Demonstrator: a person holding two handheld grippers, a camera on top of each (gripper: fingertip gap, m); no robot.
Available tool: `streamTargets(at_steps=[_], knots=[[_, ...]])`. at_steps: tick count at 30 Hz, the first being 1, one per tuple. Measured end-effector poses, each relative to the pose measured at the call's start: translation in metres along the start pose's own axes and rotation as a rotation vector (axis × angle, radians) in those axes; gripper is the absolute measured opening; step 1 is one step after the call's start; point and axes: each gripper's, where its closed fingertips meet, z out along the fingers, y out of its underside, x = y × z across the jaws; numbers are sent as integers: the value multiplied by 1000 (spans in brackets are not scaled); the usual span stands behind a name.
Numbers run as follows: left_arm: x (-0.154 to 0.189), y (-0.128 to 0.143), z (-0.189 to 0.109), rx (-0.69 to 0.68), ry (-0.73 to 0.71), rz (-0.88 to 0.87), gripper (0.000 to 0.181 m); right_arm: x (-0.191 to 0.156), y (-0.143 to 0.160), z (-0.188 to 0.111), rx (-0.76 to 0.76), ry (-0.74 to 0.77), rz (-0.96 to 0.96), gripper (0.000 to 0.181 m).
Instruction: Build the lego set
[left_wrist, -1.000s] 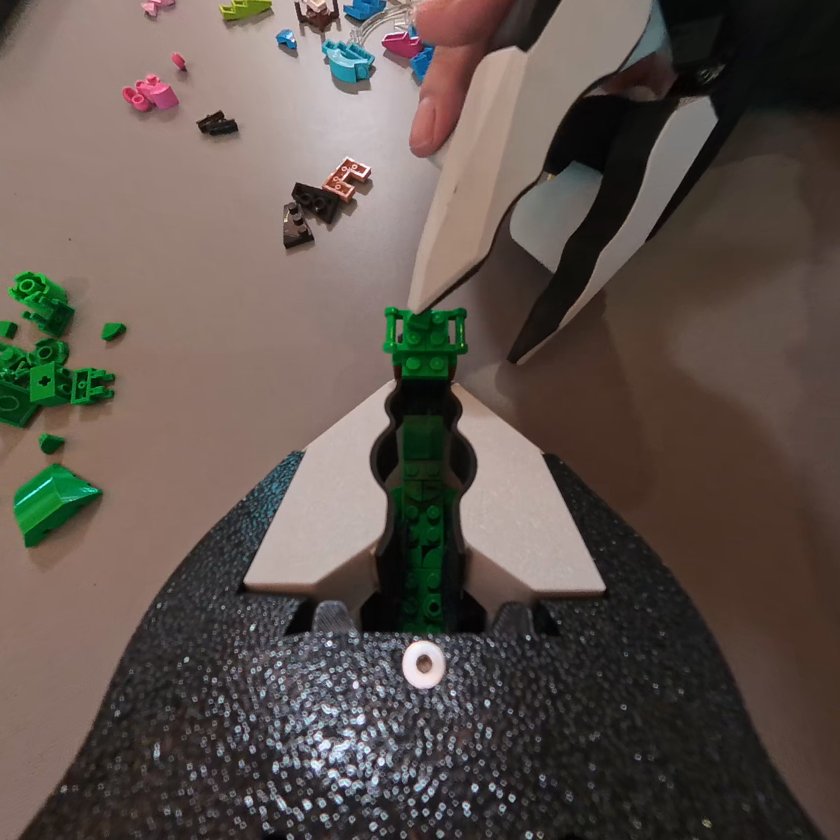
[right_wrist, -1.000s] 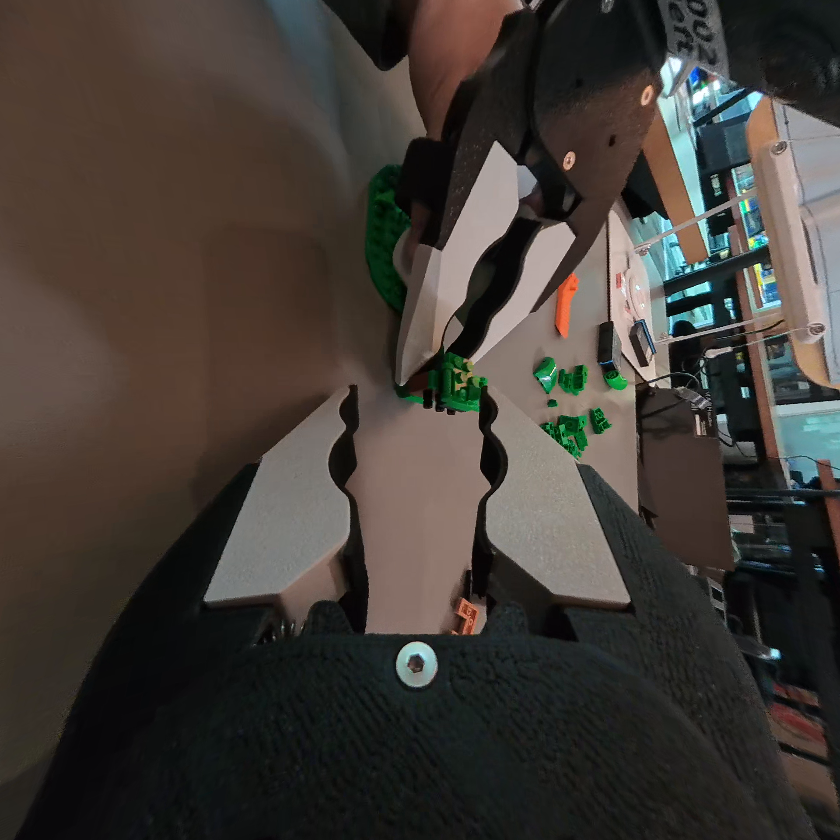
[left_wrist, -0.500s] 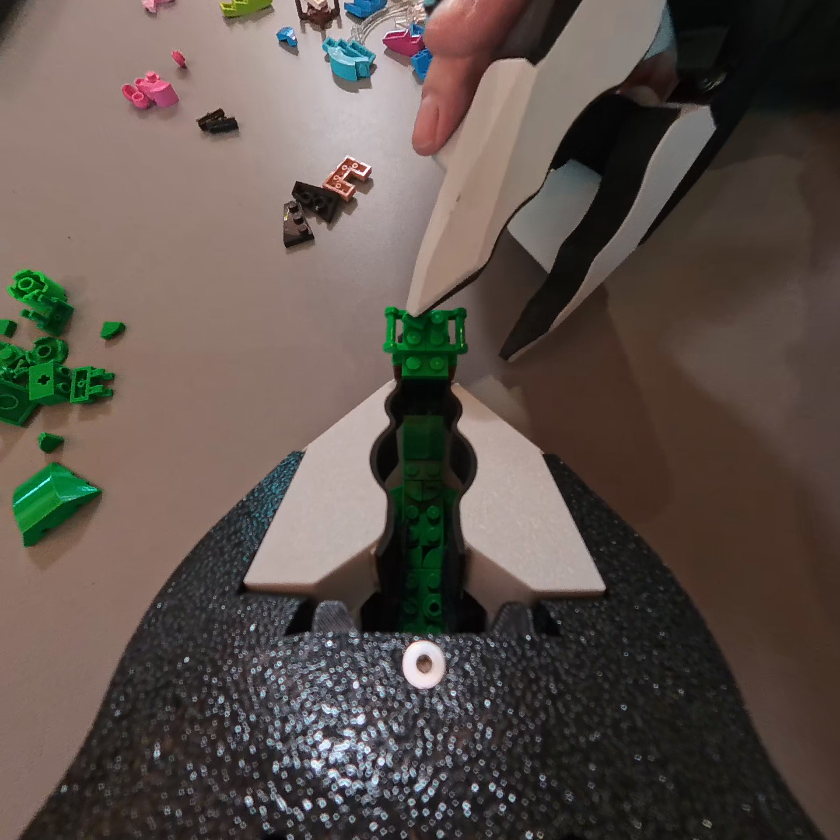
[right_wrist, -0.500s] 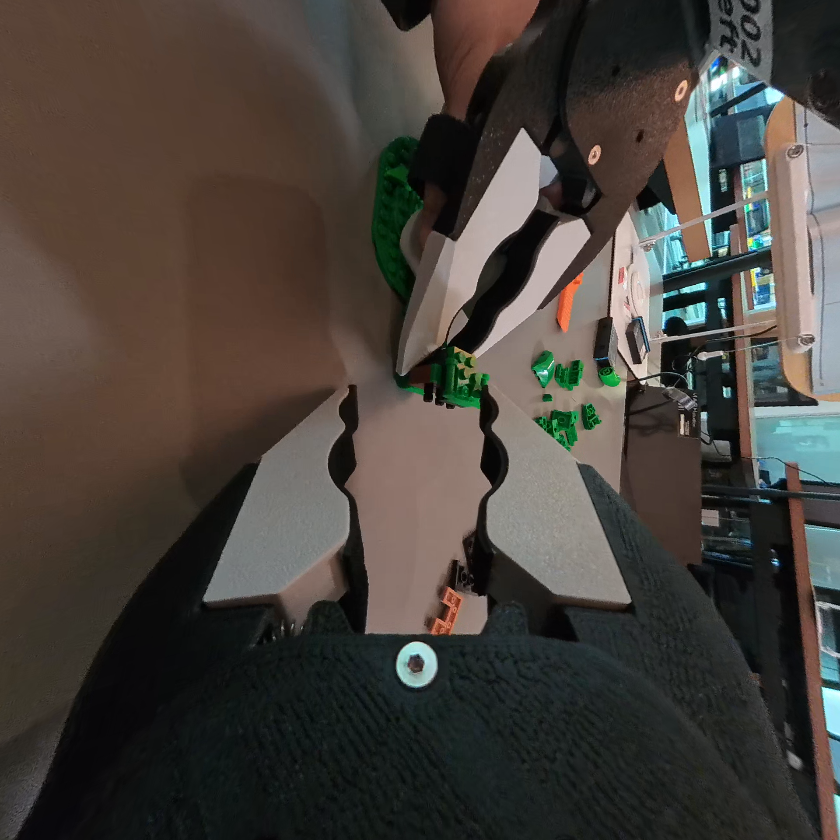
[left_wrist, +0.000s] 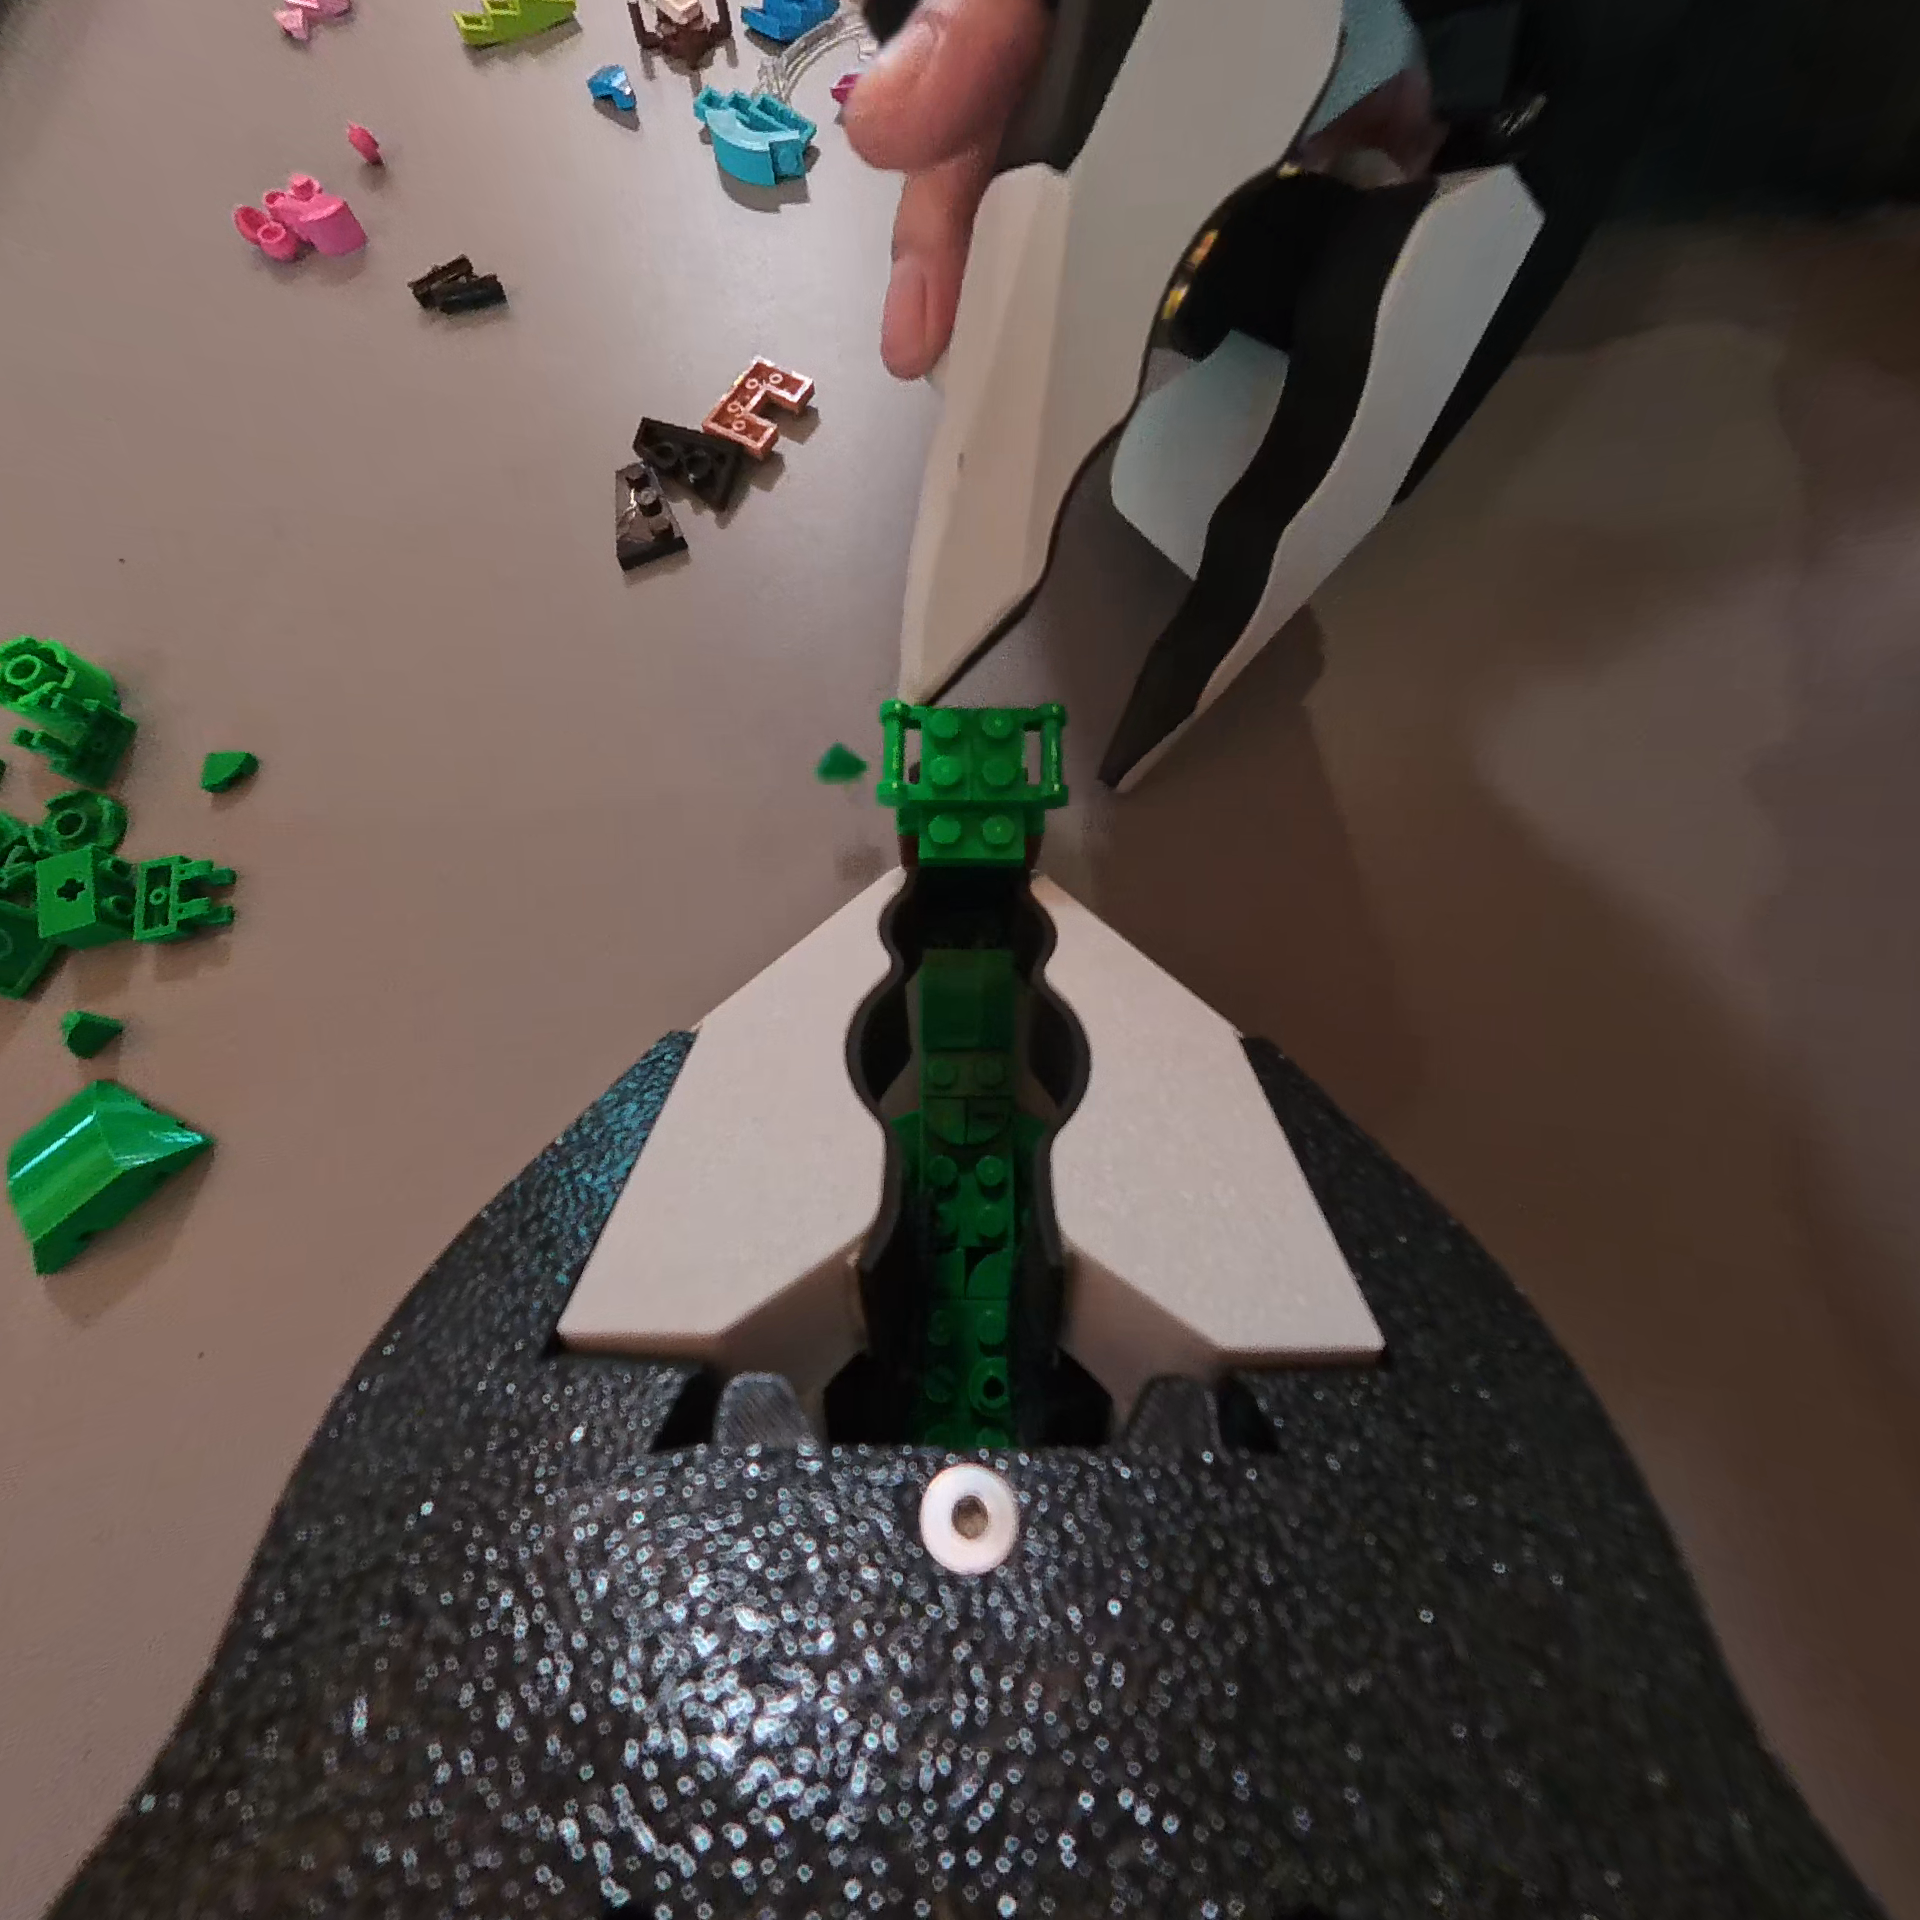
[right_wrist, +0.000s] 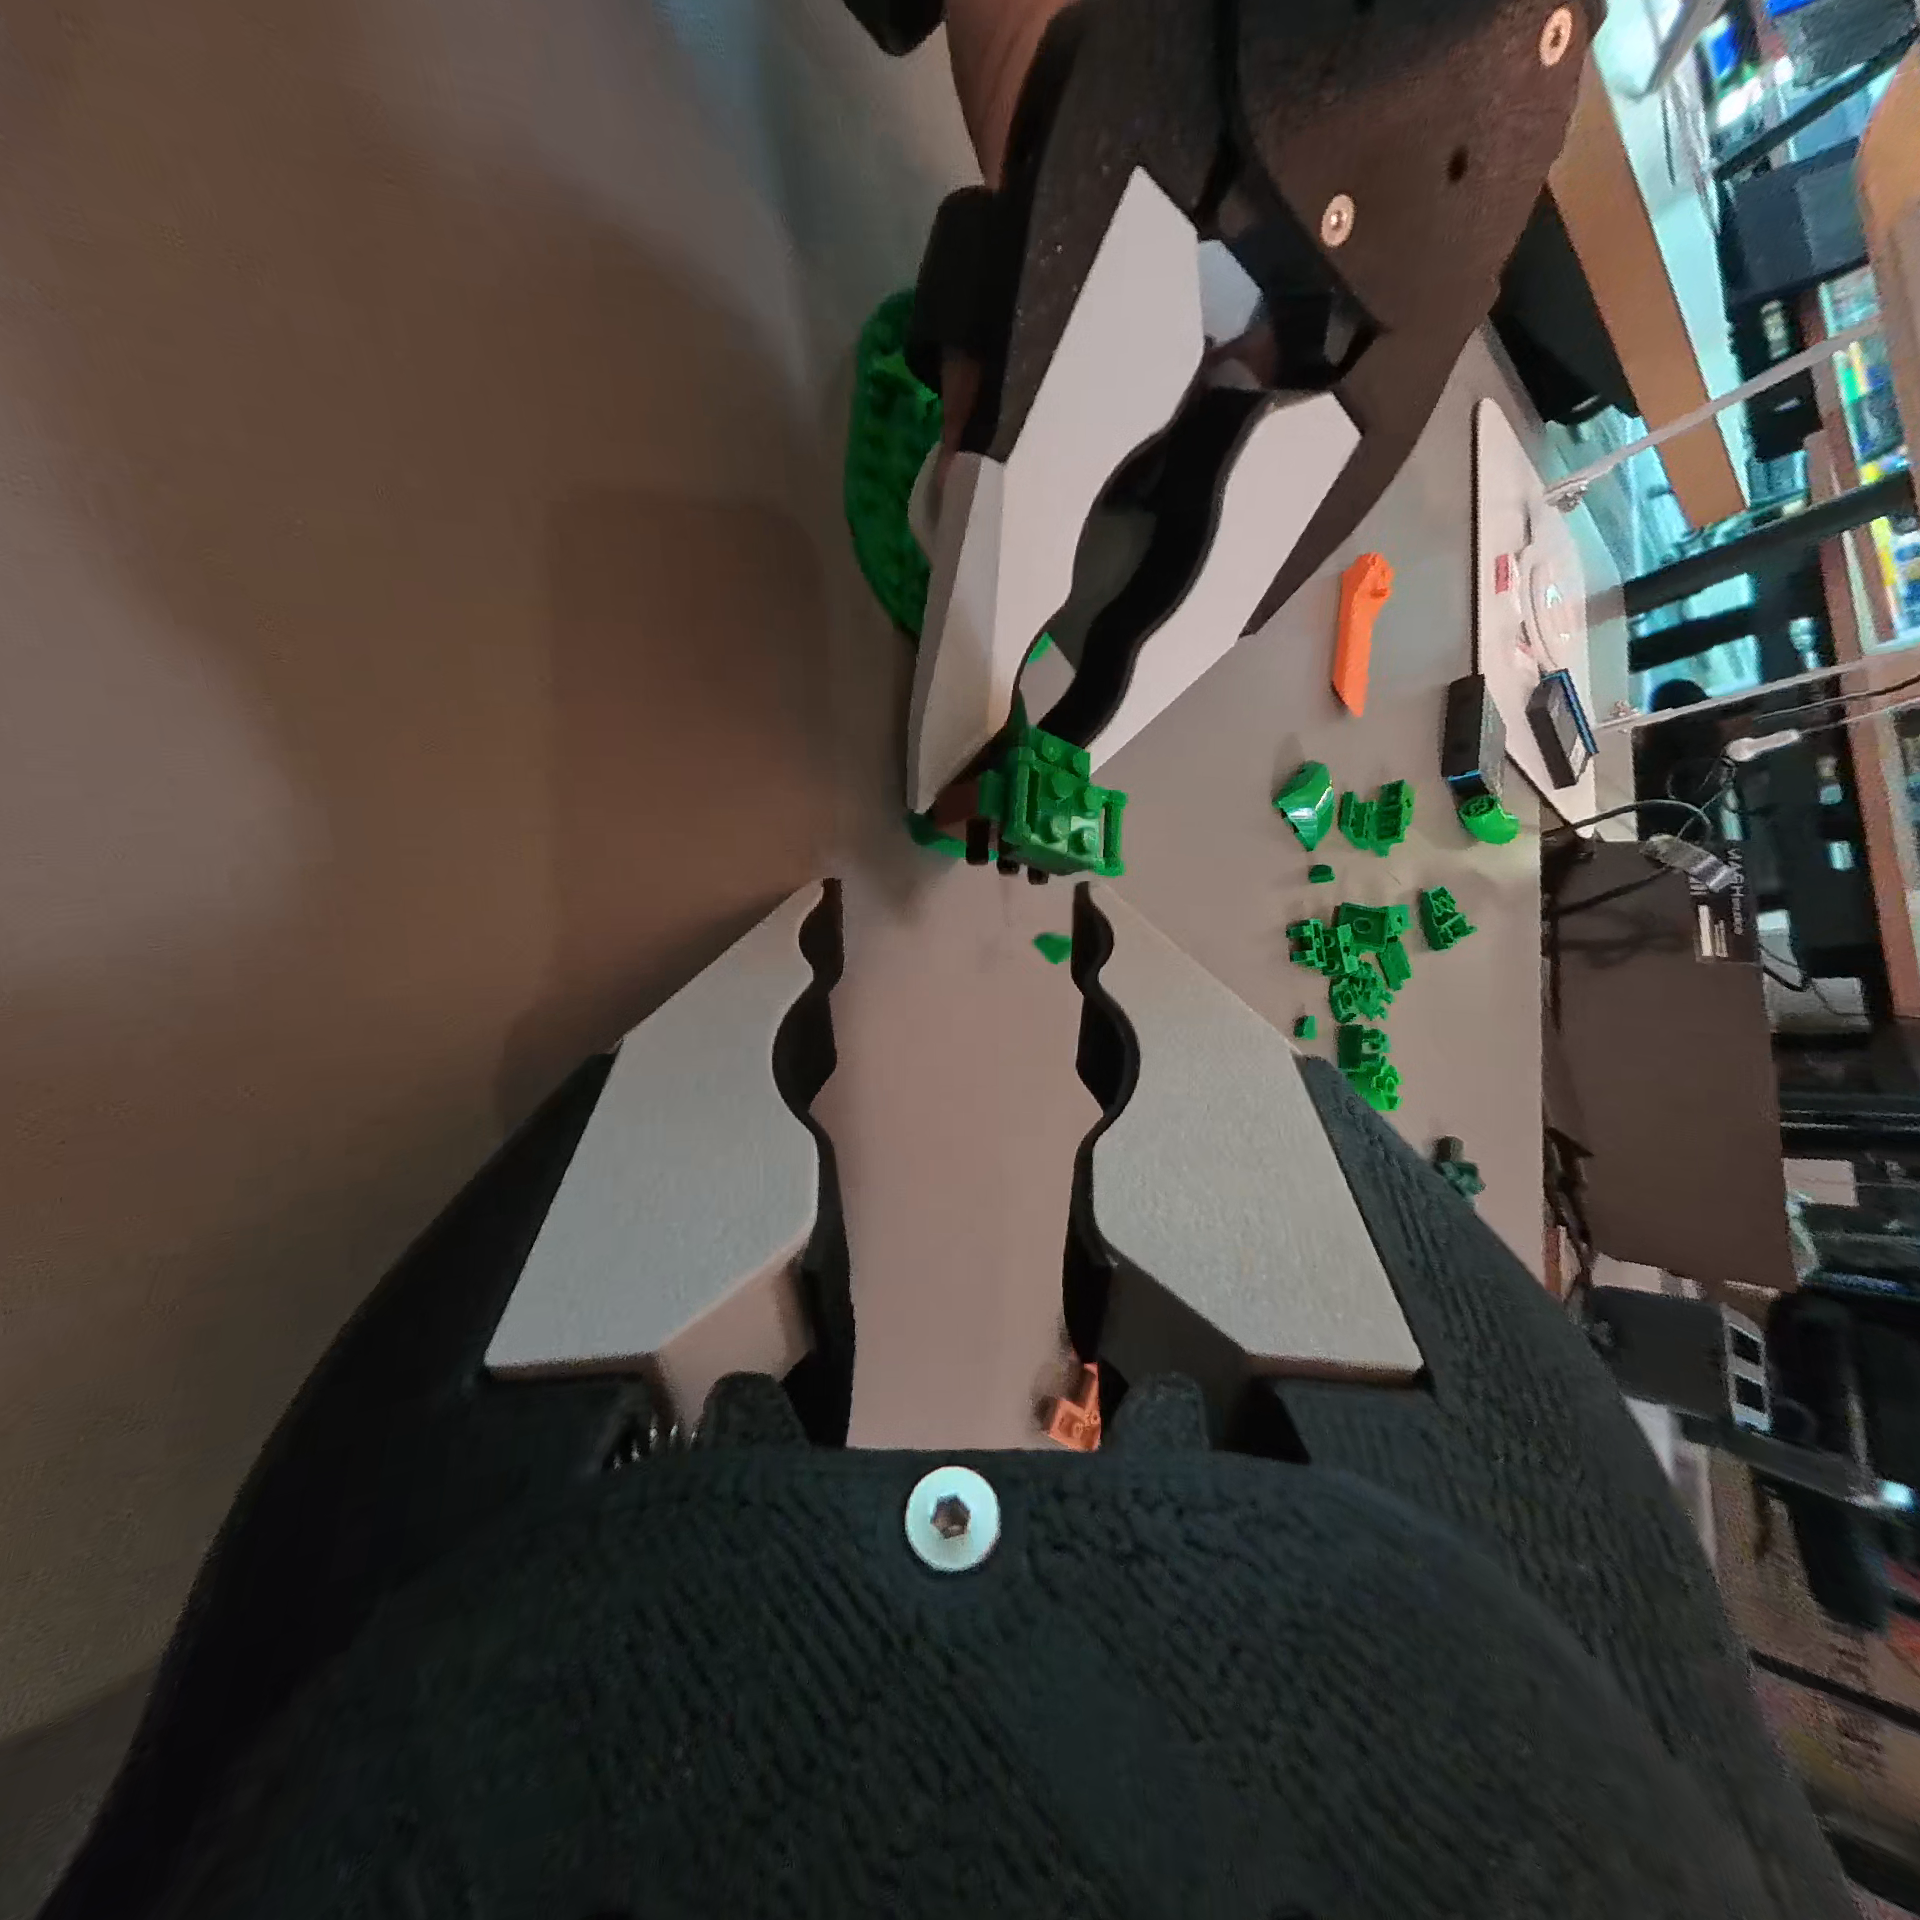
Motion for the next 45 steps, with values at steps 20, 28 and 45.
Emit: streamTargets(at_steps=[20, 28, 45], knots=[[-2, 7, -8, -9, 15, -1, 15, 11, 61, -20, -139, -134, 699, 28], [-3, 5, -7, 5, 4, -7, 15, 9, 77, -26, -177, -153, 782, 15], [-7, -57, -98, 537, -24, -197, 67, 43, -24, -48, 198, 364, 73, 5]])
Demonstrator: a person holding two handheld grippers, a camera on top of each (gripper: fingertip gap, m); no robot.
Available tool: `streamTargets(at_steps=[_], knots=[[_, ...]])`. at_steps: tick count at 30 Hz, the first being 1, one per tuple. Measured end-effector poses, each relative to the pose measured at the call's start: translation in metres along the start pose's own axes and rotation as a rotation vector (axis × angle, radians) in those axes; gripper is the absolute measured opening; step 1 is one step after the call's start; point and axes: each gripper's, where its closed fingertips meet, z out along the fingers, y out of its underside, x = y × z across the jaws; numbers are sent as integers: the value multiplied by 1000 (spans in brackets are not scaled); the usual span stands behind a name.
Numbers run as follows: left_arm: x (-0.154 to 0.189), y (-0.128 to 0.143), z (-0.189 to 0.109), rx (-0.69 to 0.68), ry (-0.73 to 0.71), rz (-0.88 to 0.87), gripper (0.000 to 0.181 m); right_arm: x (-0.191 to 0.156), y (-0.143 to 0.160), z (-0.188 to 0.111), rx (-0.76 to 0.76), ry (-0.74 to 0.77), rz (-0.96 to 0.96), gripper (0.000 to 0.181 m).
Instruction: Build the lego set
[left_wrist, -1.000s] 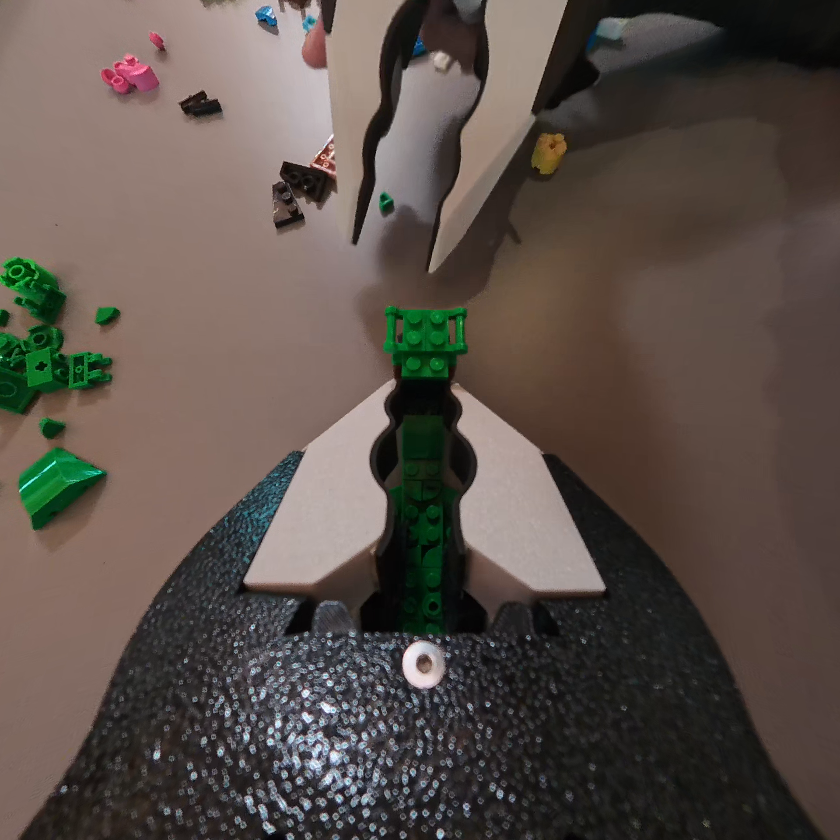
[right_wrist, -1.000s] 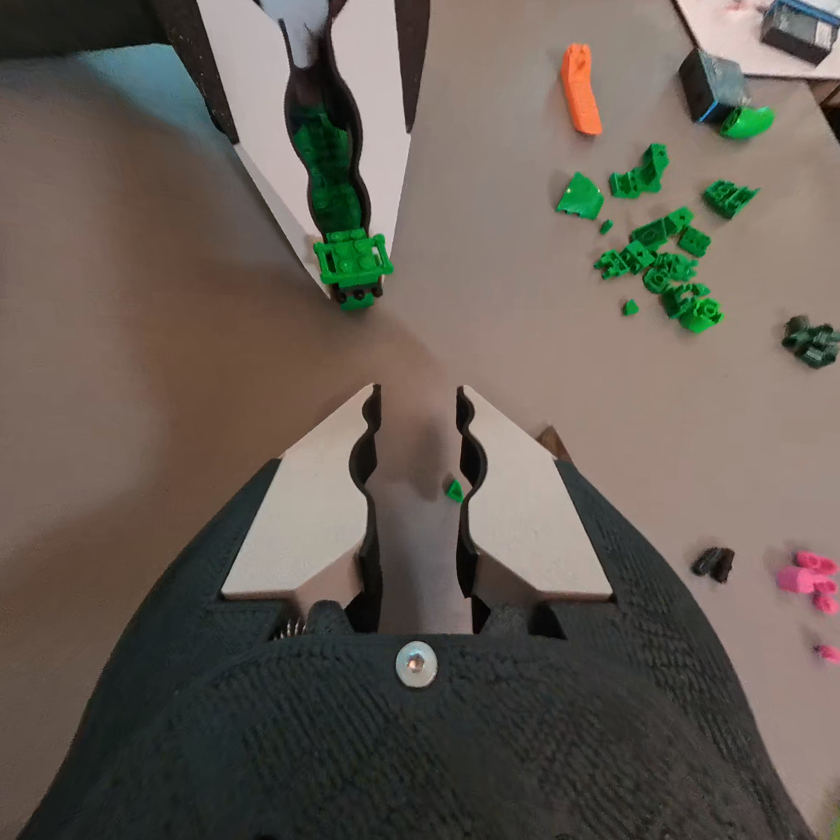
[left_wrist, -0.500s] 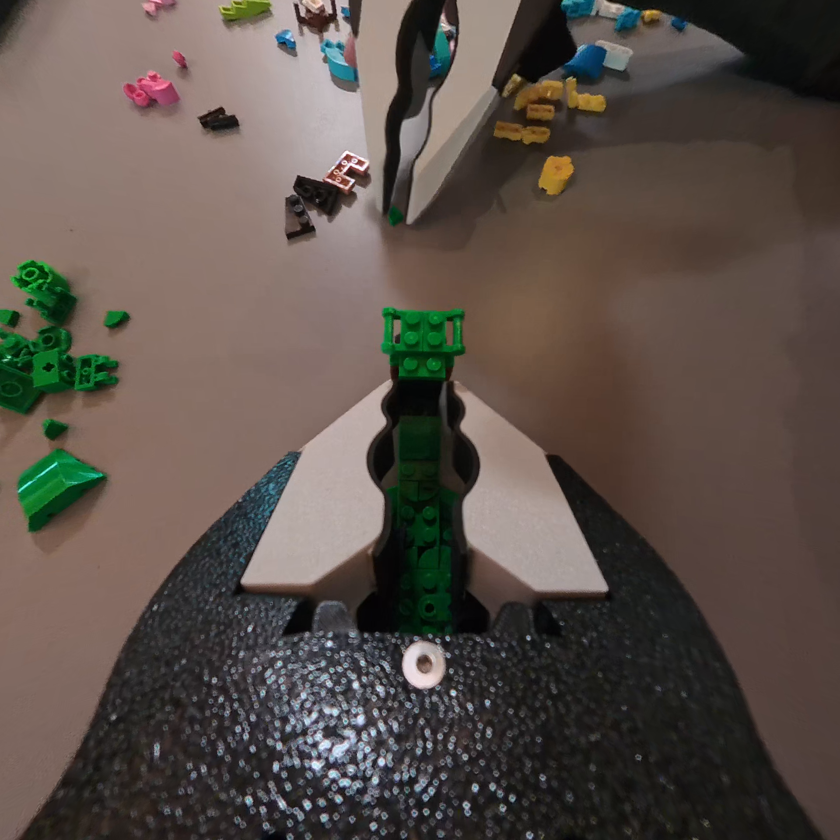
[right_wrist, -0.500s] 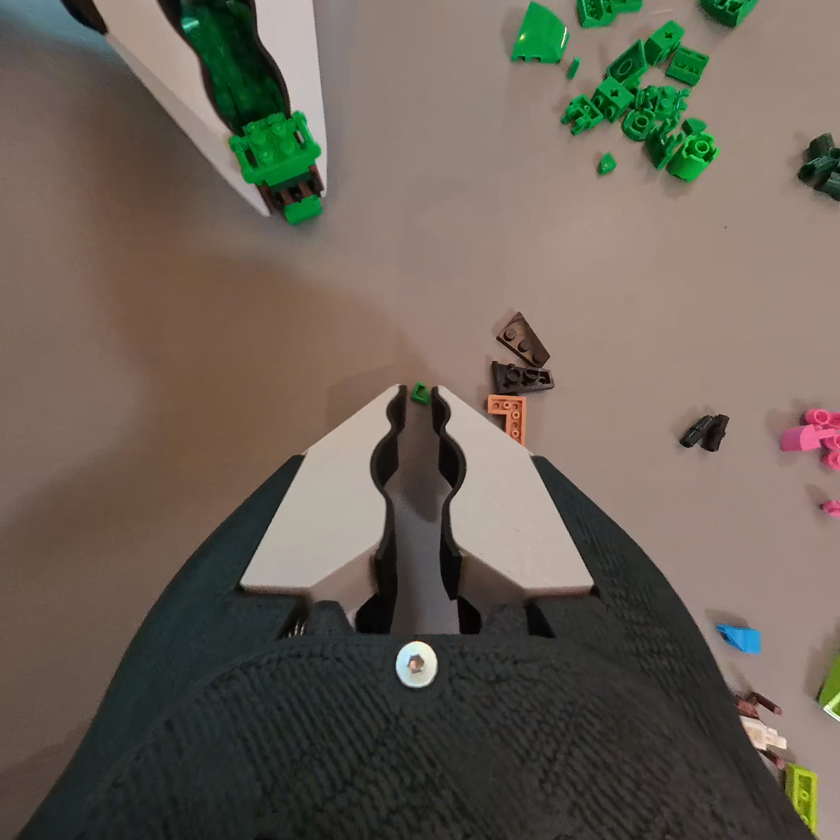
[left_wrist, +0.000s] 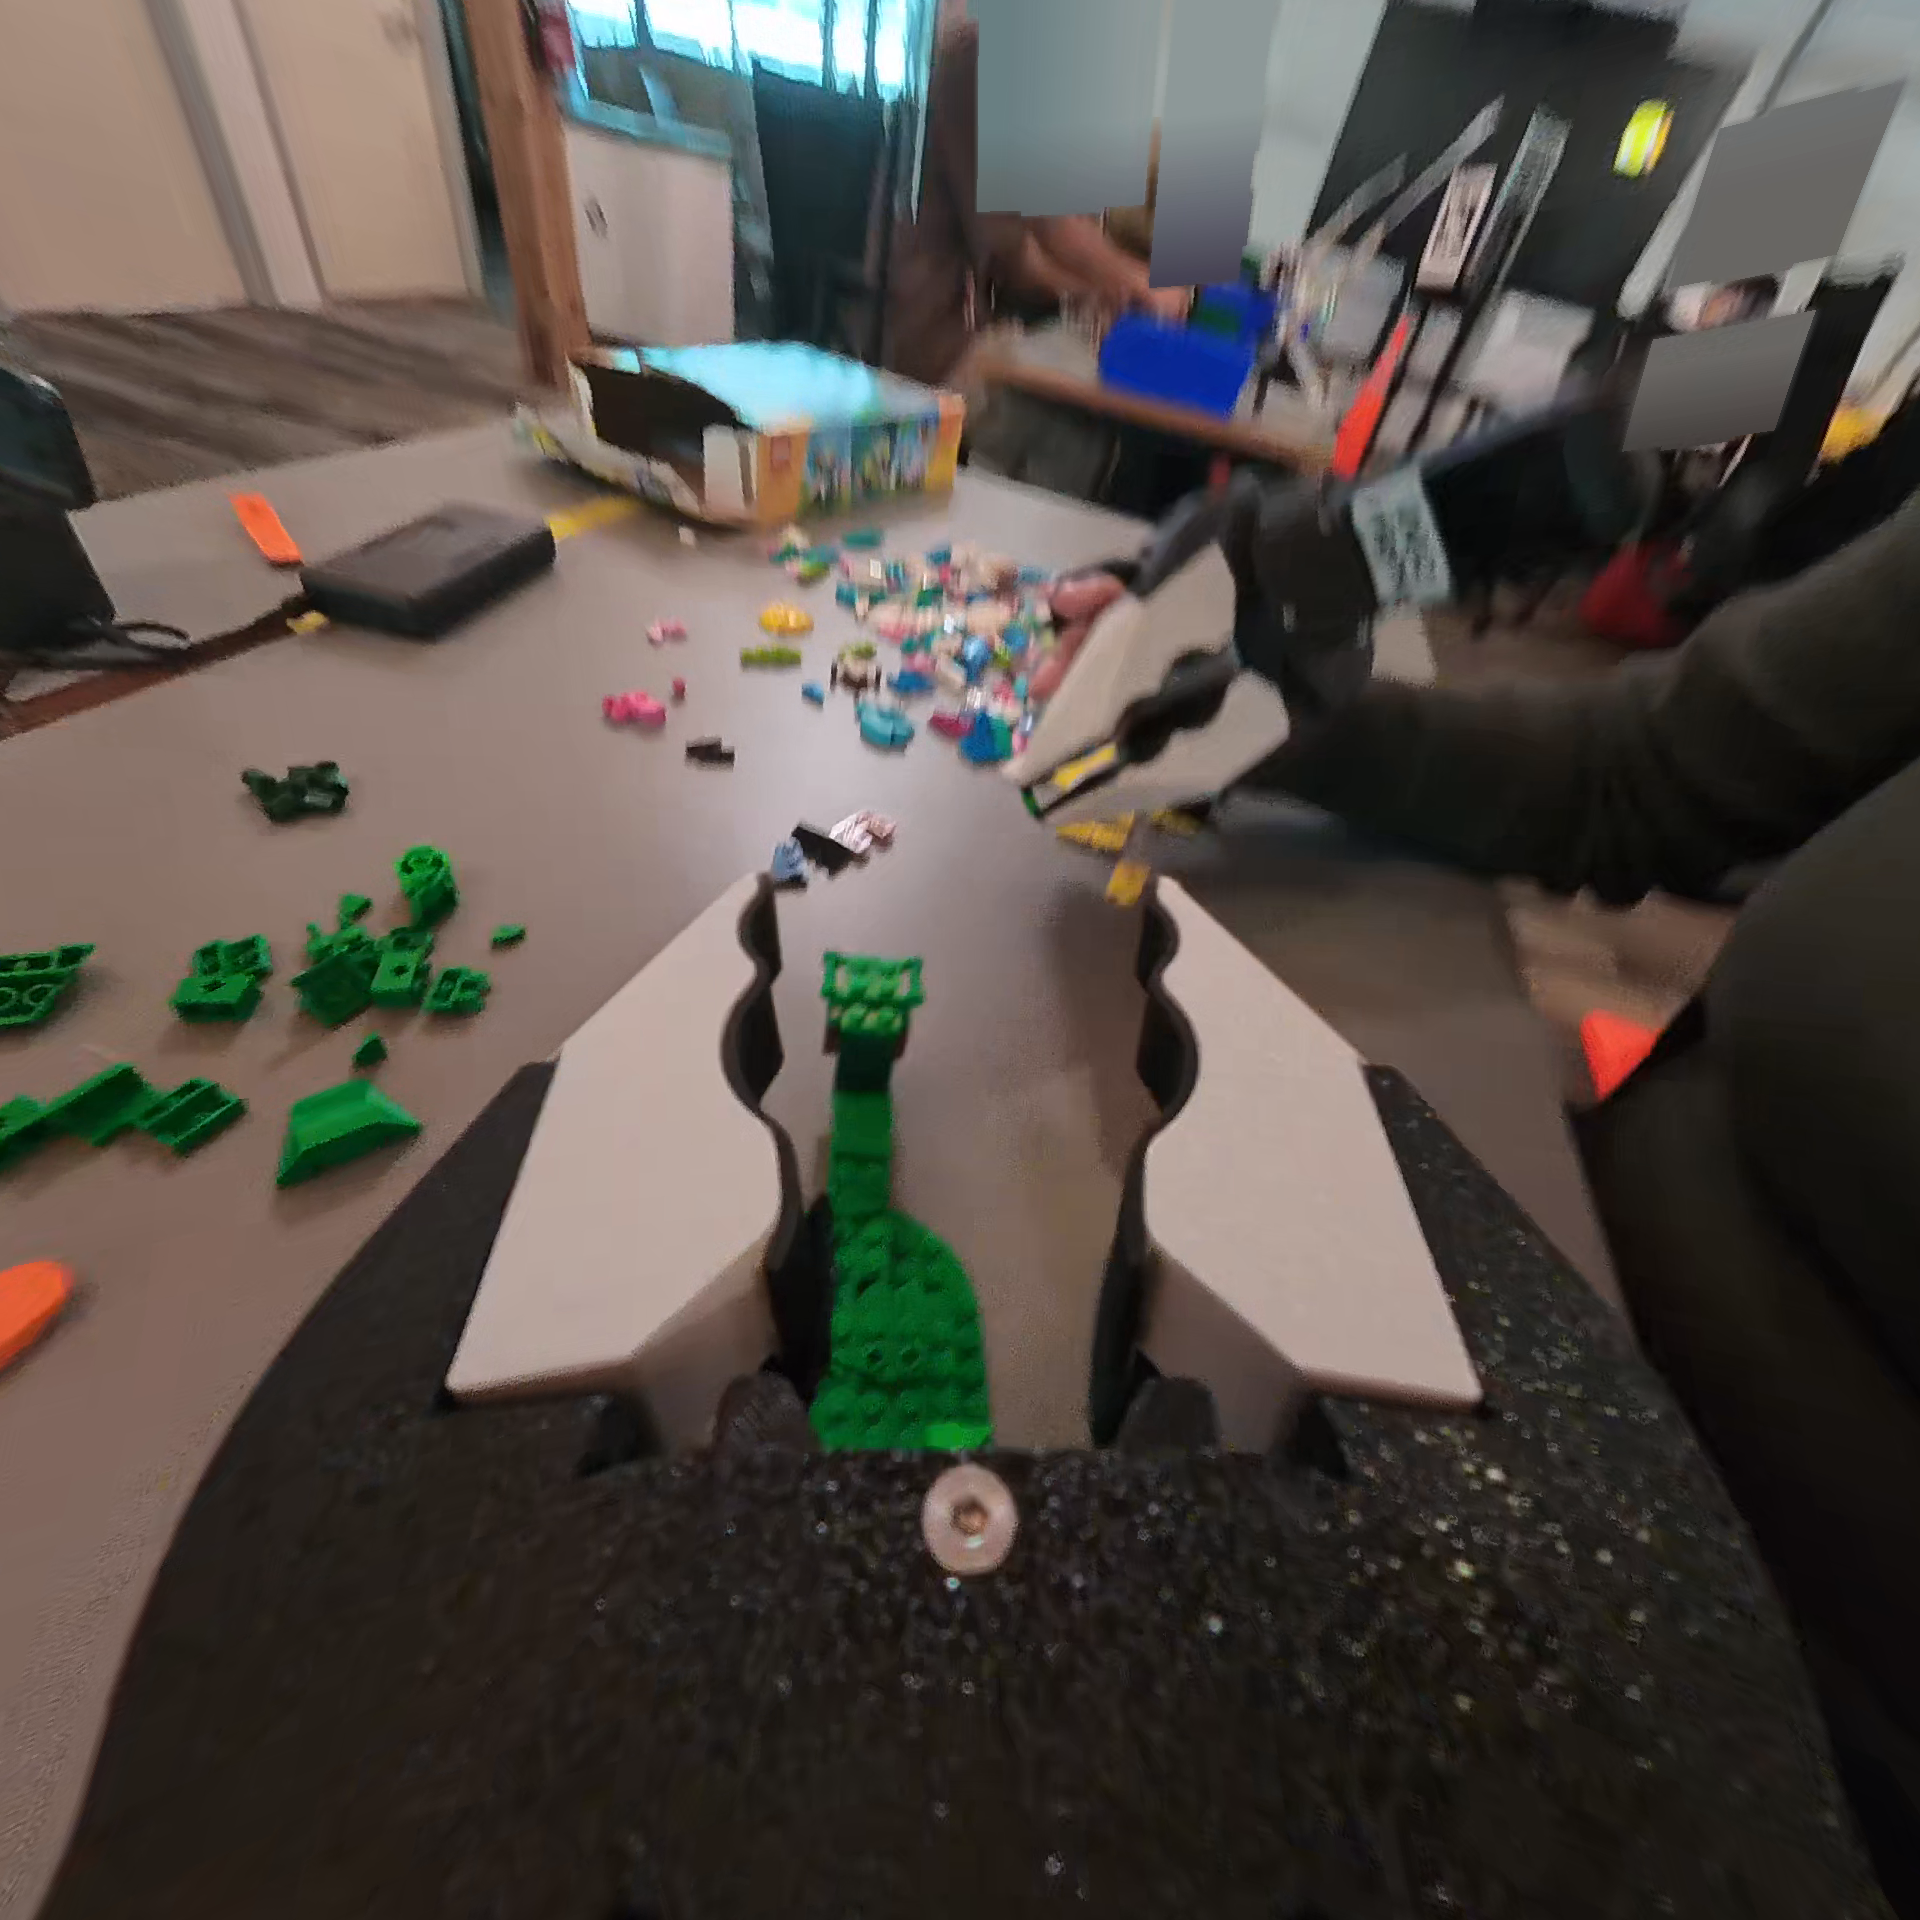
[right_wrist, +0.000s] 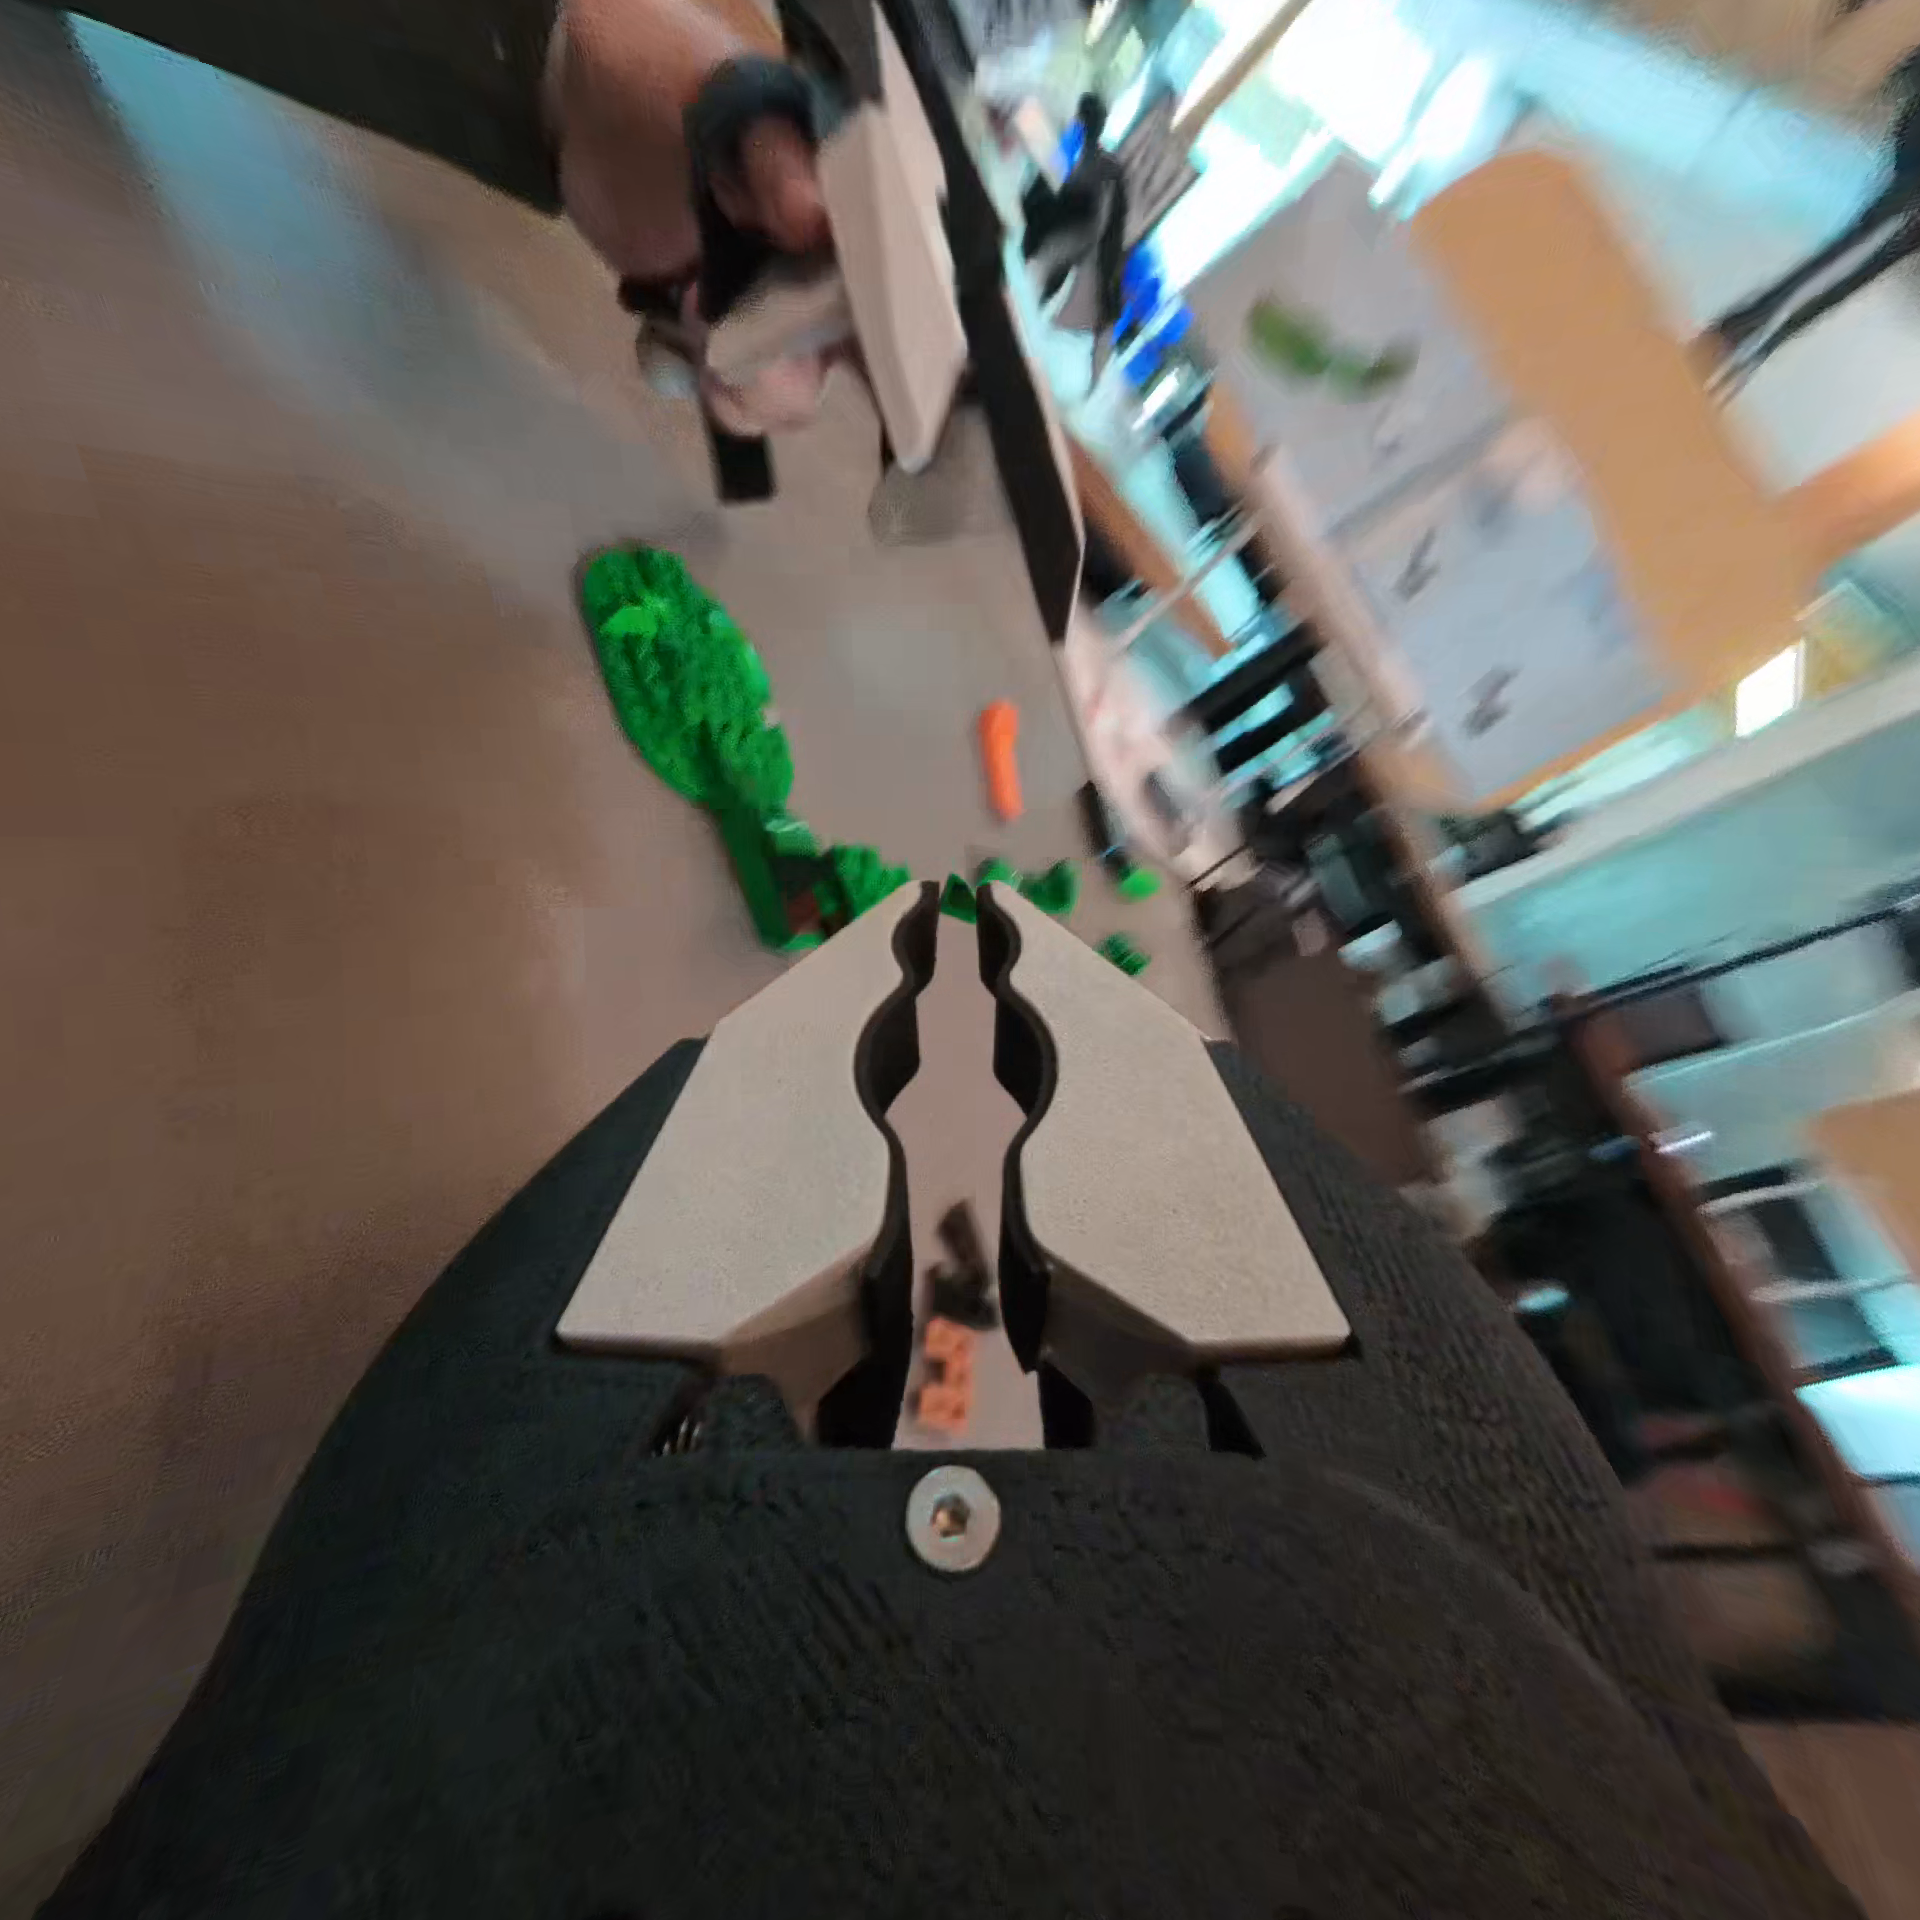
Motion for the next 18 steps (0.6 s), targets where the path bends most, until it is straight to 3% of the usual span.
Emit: streamTargets(at_steps=[2, 4, 7, 10, 15, 18], knots=[[17, -11, 4, 87, 7, -18, 75, 0, -21, -3, 70, 119, -196, 5], [35, -6, 12, 90, 4, 22, 69, -3, -35, -7, 109, 177, -312, 5], [52, 11, 28, 52, -16, 89, 45, -10, -45, -9, 145, 192, -380, 5], [66, 16, 37, 99, 10, 105, 22, -22, -44, -5, 131, 174, -465, 4], [63, 18, 39, 104, -38, 117, 2, -27, -45, -4, 130, 176, -522, 4], [56, 19, 39, 98, -78, 122, 8, -29, -46, -4, 135, 187, -557, 4]])
